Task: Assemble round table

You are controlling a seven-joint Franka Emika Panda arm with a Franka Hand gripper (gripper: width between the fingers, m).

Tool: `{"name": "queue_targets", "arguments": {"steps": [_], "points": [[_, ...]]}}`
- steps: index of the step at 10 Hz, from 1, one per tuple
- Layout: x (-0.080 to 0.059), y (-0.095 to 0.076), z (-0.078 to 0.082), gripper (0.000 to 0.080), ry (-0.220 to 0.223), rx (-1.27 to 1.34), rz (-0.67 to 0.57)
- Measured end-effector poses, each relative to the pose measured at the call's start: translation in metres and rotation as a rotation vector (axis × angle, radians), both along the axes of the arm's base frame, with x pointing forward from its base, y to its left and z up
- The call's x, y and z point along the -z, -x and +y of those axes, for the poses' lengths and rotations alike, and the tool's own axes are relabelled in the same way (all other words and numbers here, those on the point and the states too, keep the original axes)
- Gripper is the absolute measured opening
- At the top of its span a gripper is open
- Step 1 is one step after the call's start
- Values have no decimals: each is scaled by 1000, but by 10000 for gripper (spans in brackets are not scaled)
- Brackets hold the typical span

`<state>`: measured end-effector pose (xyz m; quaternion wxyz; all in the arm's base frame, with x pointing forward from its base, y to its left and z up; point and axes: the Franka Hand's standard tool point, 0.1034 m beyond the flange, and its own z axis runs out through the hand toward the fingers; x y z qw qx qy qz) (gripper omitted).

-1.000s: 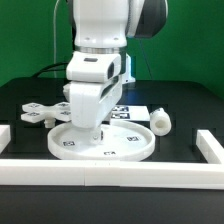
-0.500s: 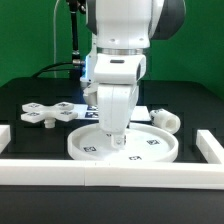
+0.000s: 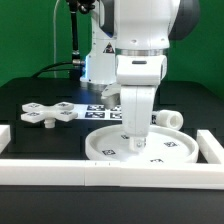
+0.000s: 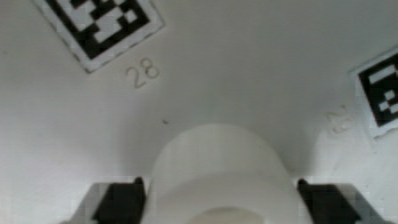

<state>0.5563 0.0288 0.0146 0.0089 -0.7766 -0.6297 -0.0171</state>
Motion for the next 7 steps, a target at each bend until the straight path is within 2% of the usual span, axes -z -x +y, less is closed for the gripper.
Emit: {"name": "queue_targets", "arguments": {"steps": [2, 7], "points": [[0, -1, 7, 407, 0, -10, -1], [0, 0, 7, 407, 0, 2, -1]]}}
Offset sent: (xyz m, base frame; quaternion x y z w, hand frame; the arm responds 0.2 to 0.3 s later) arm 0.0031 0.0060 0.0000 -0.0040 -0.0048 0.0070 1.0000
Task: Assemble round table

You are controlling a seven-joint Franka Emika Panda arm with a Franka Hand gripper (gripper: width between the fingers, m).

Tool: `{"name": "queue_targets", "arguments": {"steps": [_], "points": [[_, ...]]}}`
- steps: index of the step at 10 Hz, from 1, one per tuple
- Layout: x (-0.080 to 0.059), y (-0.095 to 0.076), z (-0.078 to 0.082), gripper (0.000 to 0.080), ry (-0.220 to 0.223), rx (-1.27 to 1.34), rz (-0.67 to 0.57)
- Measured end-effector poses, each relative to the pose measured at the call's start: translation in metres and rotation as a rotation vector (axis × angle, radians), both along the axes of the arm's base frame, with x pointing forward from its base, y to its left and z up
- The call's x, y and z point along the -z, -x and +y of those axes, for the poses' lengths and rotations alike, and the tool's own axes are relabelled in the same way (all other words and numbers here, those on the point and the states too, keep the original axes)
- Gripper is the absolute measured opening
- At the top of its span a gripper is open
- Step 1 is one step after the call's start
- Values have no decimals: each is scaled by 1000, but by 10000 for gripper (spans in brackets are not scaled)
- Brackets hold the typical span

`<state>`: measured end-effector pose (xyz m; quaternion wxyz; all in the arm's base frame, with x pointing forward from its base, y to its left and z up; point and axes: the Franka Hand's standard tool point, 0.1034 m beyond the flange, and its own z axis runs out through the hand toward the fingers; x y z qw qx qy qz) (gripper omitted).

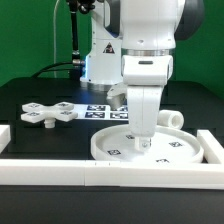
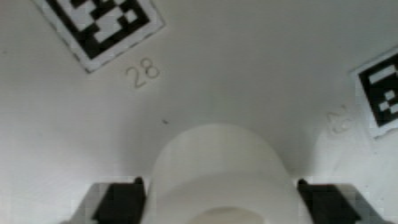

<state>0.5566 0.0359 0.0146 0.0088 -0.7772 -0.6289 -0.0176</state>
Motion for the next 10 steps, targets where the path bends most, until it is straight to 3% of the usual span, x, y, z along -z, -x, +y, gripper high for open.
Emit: {"name": "queue_targets", "arguments": {"steps": [1, 2, 3, 6, 8, 10], "points": [[0, 0, 0, 478, 0, 0, 0], [-1, 0, -1, 478, 1, 2, -1], [-13, 0, -4, 619, 6, 26, -13], [-49, 20, -6, 648, 15, 173, -38], [-65, 36, -2, 649, 17, 302, -41], [-67, 57, 28, 649, -14, 426, -85]]}}
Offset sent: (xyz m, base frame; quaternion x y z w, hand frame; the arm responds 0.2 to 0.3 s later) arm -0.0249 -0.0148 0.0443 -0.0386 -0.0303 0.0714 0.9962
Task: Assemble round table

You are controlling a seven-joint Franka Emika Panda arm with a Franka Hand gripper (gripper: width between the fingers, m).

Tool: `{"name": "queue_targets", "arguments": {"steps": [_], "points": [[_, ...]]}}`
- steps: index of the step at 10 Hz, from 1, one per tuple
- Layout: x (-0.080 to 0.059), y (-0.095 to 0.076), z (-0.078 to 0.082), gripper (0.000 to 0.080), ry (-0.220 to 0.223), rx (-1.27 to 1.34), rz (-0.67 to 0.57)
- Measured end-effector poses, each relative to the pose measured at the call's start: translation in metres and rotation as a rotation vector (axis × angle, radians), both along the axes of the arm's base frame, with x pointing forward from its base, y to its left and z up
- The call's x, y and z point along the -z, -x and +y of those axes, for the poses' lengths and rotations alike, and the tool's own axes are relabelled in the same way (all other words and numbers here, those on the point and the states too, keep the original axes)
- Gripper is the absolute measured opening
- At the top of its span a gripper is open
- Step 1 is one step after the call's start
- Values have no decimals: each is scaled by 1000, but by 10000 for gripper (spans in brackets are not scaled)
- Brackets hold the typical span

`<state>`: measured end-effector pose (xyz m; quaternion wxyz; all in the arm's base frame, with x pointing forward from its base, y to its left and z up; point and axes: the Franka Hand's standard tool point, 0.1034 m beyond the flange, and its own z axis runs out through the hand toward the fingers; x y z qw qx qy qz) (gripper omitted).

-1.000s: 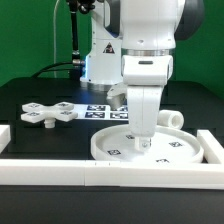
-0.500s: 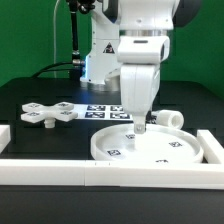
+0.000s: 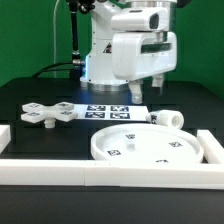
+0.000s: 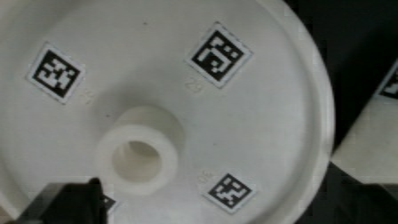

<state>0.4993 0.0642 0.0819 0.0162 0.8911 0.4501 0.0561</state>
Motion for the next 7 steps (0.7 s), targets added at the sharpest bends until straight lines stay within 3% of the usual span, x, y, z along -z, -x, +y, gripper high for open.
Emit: {"name": "queue_targets", "arguments": {"steps": [2, 7], "points": [[4, 9, 23, 649, -17, 33, -10], [7, 8, 19, 649, -20, 41, -16]]}}
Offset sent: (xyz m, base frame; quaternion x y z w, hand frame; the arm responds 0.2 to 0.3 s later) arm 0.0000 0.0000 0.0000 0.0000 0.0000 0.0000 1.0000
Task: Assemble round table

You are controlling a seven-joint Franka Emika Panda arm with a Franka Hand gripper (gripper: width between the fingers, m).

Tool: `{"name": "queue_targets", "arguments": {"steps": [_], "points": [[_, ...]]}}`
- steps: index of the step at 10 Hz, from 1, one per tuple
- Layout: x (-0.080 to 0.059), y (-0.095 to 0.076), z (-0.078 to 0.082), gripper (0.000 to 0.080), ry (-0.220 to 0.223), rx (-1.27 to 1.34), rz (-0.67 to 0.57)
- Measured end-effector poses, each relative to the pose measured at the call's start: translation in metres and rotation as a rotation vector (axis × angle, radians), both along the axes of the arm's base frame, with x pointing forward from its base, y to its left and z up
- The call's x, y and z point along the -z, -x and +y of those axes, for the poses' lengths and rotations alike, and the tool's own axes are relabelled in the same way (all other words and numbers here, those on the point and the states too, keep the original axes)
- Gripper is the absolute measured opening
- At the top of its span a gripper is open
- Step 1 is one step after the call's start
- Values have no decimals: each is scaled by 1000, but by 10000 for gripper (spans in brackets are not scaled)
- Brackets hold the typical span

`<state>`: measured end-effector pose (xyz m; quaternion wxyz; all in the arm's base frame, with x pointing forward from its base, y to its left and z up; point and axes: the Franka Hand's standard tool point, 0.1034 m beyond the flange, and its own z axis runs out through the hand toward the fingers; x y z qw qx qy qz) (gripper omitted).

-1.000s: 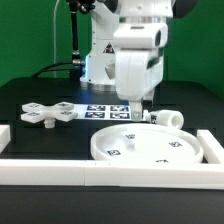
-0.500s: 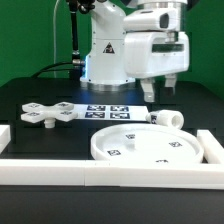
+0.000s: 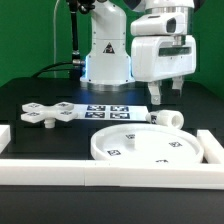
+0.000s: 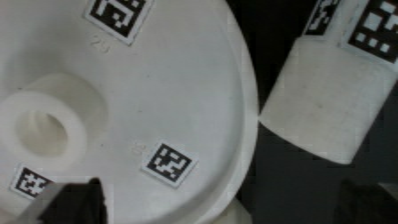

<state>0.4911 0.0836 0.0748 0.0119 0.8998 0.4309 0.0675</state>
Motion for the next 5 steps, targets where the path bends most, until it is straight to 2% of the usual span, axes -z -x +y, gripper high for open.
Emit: {"name": "queue_targets", "arguments": {"steps": [1, 3, 5], "points": [[0, 0, -8, 649, -7, 23, -30], [1, 13, -1, 649, -49, 217, -44], [3, 16, 1, 649, -33, 213, -4]]}}
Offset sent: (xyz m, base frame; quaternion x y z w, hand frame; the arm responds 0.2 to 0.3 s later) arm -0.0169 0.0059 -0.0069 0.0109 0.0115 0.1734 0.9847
